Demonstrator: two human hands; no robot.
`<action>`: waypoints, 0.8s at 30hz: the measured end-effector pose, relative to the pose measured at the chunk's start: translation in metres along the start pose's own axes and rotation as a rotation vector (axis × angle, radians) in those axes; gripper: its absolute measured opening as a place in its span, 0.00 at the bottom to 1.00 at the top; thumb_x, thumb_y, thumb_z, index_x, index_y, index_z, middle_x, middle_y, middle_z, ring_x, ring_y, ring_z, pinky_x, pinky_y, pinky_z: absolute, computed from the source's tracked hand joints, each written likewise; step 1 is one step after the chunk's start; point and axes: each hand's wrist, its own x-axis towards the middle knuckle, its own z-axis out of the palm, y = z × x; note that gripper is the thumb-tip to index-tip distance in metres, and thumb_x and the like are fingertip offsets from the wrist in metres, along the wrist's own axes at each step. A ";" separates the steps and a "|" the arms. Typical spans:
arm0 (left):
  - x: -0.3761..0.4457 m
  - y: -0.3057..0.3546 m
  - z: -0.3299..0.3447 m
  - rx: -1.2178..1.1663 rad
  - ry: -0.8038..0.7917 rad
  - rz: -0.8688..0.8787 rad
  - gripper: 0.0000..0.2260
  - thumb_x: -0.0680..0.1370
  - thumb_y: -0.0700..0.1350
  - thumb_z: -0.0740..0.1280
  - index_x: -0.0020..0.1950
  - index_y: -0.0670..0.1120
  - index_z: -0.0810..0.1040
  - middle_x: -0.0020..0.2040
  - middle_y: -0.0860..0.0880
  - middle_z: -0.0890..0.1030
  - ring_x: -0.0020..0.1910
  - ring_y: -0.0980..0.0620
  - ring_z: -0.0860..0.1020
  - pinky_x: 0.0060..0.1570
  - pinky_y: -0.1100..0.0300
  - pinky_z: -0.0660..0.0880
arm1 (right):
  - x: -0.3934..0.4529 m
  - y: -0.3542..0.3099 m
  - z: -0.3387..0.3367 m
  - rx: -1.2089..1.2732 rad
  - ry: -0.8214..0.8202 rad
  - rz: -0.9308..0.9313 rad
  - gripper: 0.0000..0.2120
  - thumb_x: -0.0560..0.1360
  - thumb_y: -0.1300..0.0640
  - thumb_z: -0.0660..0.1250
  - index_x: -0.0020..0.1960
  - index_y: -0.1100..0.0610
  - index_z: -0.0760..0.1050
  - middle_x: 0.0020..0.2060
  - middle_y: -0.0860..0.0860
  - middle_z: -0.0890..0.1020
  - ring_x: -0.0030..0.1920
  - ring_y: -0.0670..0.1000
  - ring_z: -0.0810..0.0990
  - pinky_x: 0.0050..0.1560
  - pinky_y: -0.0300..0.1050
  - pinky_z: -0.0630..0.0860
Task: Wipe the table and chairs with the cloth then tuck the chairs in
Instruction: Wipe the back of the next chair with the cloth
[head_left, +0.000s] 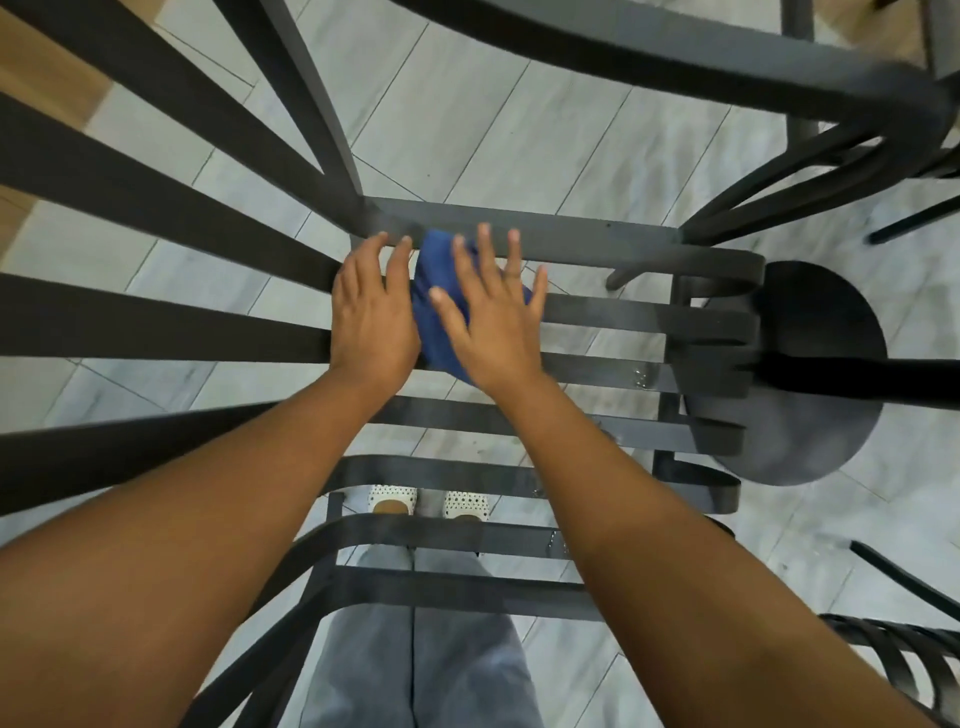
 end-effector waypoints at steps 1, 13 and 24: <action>0.001 -0.003 0.000 -0.017 0.000 0.009 0.24 0.76 0.35 0.61 0.73 0.39 0.63 0.71 0.37 0.63 0.70 0.38 0.62 0.68 0.47 0.59 | 0.005 0.001 0.004 -0.063 0.031 0.042 0.33 0.79 0.37 0.51 0.77 0.48 0.44 0.77 0.52 0.43 0.76 0.58 0.37 0.70 0.64 0.35; 0.019 0.009 -0.011 -0.235 0.148 0.104 0.19 0.76 0.37 0.61 0.67 0.38 0.70 0.64 0.36 0.71 0.63 0.37 0.70 0.62 0.47 0.68 | 0.027 -0.027 0.008 -0.060 0.181 0.234 0.35 0.79 0.43 0.54 0.75 0.52 0.36 0.76 0.59 0.42 0.76 0.60 0.39 0.69 0.58 0.29; 0.033 0.003 0.018 -0.138 -0.066 0.235 0.27 0.78 0.56 0.53 0.74 0.44 0.62 0.73 0.41 0.63 0.72 0.40 0.60 0.70 0.43 0.56 | 0.029 0.026 0.010 -0.269 0.211 -0.074 0.30 0.76 0.37 0.52 0.74 0.49 0.61 0.74 0.51 0.63 0.74 0.65 0.55 0.68 0.73 0.48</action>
